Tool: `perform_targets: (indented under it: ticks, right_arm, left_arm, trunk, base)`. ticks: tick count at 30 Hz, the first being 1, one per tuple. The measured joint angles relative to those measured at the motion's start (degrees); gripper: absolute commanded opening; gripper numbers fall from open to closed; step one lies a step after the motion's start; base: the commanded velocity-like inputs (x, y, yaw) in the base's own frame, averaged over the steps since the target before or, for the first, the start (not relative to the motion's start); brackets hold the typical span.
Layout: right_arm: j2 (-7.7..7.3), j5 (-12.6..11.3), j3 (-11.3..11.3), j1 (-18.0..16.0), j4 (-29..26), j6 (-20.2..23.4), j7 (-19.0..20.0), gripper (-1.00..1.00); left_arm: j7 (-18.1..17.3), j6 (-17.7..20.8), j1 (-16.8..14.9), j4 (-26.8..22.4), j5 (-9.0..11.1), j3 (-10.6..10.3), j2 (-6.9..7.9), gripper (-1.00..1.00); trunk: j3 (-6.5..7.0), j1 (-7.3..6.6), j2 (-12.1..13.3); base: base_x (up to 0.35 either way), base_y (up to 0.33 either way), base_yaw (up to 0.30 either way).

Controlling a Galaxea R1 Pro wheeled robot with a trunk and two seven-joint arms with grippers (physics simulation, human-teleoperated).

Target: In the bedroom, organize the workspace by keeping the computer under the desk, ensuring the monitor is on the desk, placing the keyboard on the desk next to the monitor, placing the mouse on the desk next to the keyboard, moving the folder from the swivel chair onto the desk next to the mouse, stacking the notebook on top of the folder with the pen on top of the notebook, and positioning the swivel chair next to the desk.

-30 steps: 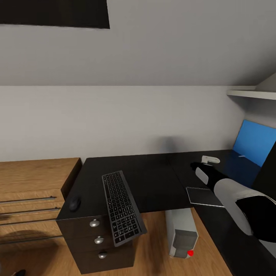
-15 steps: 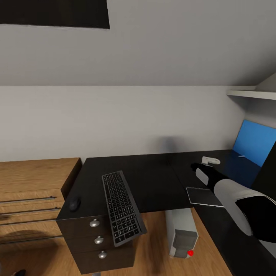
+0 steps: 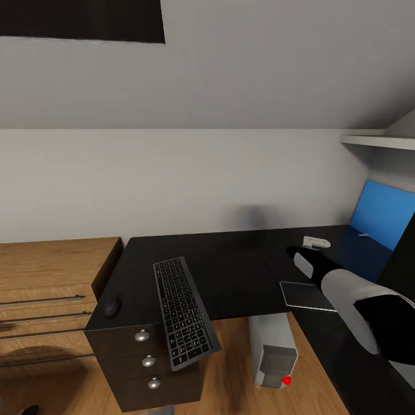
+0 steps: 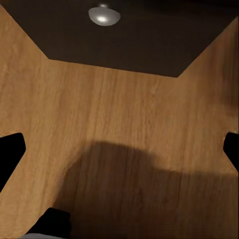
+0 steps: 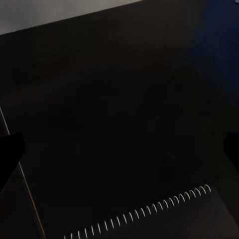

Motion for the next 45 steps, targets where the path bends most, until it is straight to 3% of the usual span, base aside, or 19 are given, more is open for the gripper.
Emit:
perform_targets:
  ticks: [2,3,4,8,10,16,23,33,45]
  right_arm:
    - [-0.01,0.00,-0.03,0.01,-0.01,0.12,-0.01,1.00]
    - [0.00,0.00,-0.05,0.00,-0.01,0.19,-0.01,1.00]
    - [-0.01,-0.01,-0.07,0.01,-0.01,0.26,-0.01,1.00]
    - [-0.04,0.00,-0.08,0.01,-0.03,0.30,-0.02,1.00]
    - [-0.06,0.00,-0.08,0.01,-0.04,0.31,-0.02,1.00]
    - [-0.09,0.00,-0.09,0.01,-0.02,0.31,-0.02,1.00]
    - [-0.09,-0.09,-0.12,0.01,0.03,0.39,-0.02,1.00]
    - [0.04,-0.26,-0.09,0.01,2.45,0.49,0.03,1.00]
    - [-0.18,-0.40,-0.11,0.01,2.97,0.33,0.13,1.00]
  left_arm:
    - [2.81,3.19,0.00,-5.71,-0.03,1.51,2.04,1.00]
    - [5.87,6.53,0.02,-11.89,0.00,3.50,4.17,1.00]
    - [11.90,12.51,-0.01,-22.22,0.55,7.62,8.20,1.00]
    - [17.92,18.56,0.00,-33.01,0.69,12.40,11.85,1.00]
    - [19.08,19.67,-0.01,-34.82,0.76,13.62,12.49,1.00]
    - [20.04,20.53,0.01,-35.28,0.88,14.44,13.06,1.00]
    - [20.08,20.59,0.01,-29.33,0.79,14.53,12.71,1.00]
    - [20.19,20.56,0.01,-26.49,0.80,14.51,12.47,1.00]
    - [20.19,20.49,0.01,-25.79,0.83,14.49,12.45,1.00]
  trunk:
    - [0.00,0.00,0.00]
    - [0.01,0.00,0.00]
    - [0.01,0.00,0.01]
    - [0.00,0.00,0.00]
    - [0.00,0.00,0.00]
    - [0.00,0.00,0.00]
    - [0.00,0.00,0.00]
    - [0.00,0.00,0.00]
    - [-2.15,2.63,-4.80]
  base:
    - [0.000,0.000,0.000]
    - [0.000,0.000,0.000]
    - [0.000,0.000,0.000]
    - [0.000,0.000,0.000]
    - [0.000,0.000,0.000]
    - [0.000,0.000,0.000]
    - [0.000,0.000,0.000]
    - [0.000,0.000,0.000]
    - [0.000,0.000,0.000]
